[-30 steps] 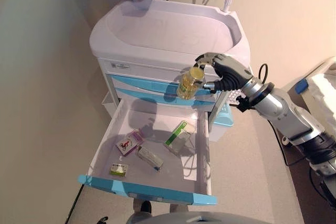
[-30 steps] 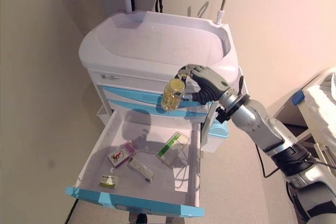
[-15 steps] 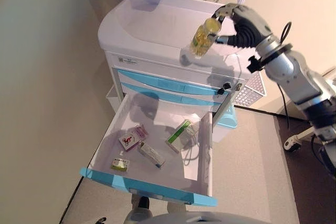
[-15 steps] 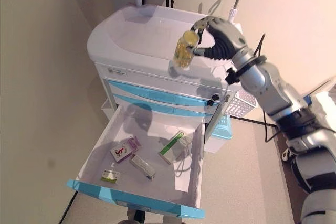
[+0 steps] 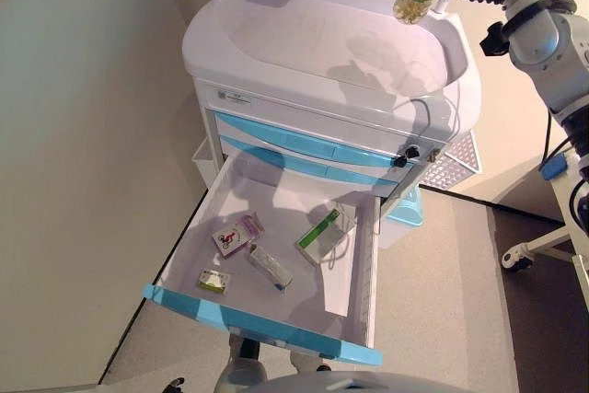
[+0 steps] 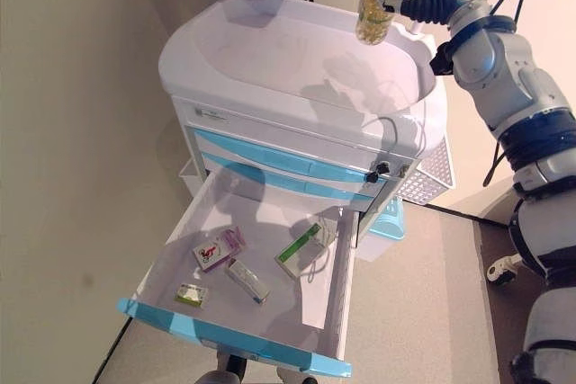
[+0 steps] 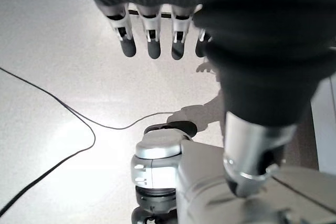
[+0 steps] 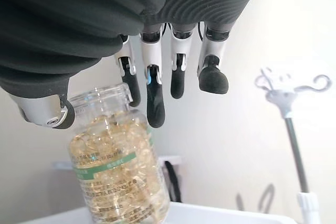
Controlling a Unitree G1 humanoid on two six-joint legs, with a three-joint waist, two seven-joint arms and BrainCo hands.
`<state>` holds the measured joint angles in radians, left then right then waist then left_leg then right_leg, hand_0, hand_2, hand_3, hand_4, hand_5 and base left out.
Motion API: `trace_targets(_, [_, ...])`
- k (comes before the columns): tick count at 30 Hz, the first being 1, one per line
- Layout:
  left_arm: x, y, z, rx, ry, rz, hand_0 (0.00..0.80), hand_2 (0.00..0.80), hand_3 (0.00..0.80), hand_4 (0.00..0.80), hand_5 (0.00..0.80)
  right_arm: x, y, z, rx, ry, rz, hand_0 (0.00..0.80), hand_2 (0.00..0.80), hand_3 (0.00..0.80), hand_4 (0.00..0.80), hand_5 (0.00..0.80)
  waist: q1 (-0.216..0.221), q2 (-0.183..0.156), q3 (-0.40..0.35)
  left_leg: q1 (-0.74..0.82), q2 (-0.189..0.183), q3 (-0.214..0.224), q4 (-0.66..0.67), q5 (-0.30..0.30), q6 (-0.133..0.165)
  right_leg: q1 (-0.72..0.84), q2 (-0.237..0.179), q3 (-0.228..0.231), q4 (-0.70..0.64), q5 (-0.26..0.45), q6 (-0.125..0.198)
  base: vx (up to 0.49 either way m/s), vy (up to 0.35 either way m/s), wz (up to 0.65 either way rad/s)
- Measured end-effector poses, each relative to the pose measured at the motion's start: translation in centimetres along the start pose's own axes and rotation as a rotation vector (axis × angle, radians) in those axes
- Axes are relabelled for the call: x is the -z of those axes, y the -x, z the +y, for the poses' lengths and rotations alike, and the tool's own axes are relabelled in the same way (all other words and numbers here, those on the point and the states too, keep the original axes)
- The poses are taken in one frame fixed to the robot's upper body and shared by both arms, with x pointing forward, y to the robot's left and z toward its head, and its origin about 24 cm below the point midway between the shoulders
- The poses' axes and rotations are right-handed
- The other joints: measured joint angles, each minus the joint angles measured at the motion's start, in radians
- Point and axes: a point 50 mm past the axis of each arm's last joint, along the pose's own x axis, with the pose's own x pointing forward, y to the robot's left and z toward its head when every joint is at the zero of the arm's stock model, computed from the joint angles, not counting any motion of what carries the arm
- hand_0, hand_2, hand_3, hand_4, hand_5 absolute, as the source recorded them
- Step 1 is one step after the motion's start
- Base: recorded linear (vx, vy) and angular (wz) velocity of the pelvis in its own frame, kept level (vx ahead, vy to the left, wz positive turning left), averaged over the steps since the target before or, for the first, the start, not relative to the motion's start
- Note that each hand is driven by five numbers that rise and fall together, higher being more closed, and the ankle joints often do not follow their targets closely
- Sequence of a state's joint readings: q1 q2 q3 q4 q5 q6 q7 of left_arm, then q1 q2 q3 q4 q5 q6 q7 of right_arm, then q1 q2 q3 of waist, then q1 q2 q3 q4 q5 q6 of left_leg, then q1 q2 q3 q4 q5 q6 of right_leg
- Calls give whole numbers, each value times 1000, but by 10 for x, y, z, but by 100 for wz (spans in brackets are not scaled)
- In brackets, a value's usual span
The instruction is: Open the drawer and pick up the medicine
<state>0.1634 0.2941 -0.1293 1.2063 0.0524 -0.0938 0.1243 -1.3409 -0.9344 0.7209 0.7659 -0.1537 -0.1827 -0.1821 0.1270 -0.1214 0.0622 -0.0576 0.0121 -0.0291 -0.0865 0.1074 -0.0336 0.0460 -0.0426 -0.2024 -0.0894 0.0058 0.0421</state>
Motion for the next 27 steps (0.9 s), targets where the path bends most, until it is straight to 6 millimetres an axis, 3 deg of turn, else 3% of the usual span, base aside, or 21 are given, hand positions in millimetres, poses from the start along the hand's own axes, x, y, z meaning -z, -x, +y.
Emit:
trace_targets(6, [-5,-1,2,-2,-11,-13,0,0,0,0,0,13,-7,0,-3,-13,108,800,800,800,800,800,17,-3,4,-23,-1,-12,0,5,0,-16,1,-11,0,0,0,7,-15,5])
trace_targets(16, [-12,-3,7,-8,-18,-33,0,0,0,0,0,29,-3,14,-54,-8,208,800,800,800,800,800,51,-11,23,-76,-8,-55,1,17,-1,-50,1,-31,0,-2,-1,-7,-20,13])
trace_targets(27, [-23,-5,10,-13,-25,-64,0,0,0,0,0,38,1,23,-97,-46,272,800,800,800,800,800,56,-6,57,-129,-13,-82,7,27,-2,-87,1,-52,0,-4,0,-19,-12,8])
